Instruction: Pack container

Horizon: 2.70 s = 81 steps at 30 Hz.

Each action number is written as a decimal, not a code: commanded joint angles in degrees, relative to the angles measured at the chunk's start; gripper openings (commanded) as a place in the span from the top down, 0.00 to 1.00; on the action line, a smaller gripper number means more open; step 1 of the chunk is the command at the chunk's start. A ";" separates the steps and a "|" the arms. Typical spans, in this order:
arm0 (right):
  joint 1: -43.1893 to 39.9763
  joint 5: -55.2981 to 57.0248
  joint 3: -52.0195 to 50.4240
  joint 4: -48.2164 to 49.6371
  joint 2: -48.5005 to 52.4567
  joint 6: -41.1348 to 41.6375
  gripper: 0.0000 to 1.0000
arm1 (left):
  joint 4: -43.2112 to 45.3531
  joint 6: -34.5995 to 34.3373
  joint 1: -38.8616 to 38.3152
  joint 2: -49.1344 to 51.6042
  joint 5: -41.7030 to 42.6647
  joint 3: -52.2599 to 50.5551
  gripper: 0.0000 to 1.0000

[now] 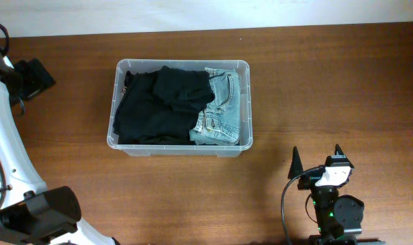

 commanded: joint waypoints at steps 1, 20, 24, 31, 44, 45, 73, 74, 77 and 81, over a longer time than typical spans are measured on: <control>-0.44 0.55 -0.33 -0.35 -0.66 -3.32 0.02 | 0.13 -0.35 0.09 -1.40 -0.02 0.61 0.01; -0.42 0.33 -0.33 -0.33 -0.63 -6.49 0.02 | 0.13 -0.35 0.24 -1.40 -0.02 0.61 0.01; -0.42 0.33 -0.33 -0.33 -0.63 -6.49 0.02 | 0.13 -0.35 0.24 -1.40 -0.02 0.61 0.00; -0.42 0.33 -0.33 -0.33 -0.63 -6.51 0.02 | 0.13 -0.35 0.26 -1.40 -0.04 0.61 0.01; -0.42 0.33 -0.33 -0.33 -0.63 -6.51 0.02 | 0.13 -0.35 -0.09 -3.37 -0.02 0.55 0.01; -0.42 0.33 -0.33 -0.33 -0.63 -6.49 0.02 | 0.13 -0.35 -0.09 -4.26 -0.02 0.48 0.01; -0.42 0.33 -0.33 -0.33 -0.63 -6.51 0.02 | 4.22 -1.95 -0.24 -61.70 0.20 -61.37 0.00; -0.42 0.33 -0.33 -0.33 -0.63 -6.51 0.02 | 6.78 -1.90 -0.50 -63.17 0.20 -63.41 0.00; -0.42 0.33 -0.33 -0.33 -0.63 -6.49 0.02 | 11.06 -1.88 -1.81 -66.01 0.15 -67.73 0.01; -0.42 0.33 -0.33 -0.33 -0.63 -6.49 0.02 | 12.59 -1.88 -3.67 -66.82 0.17 -69.66 0.01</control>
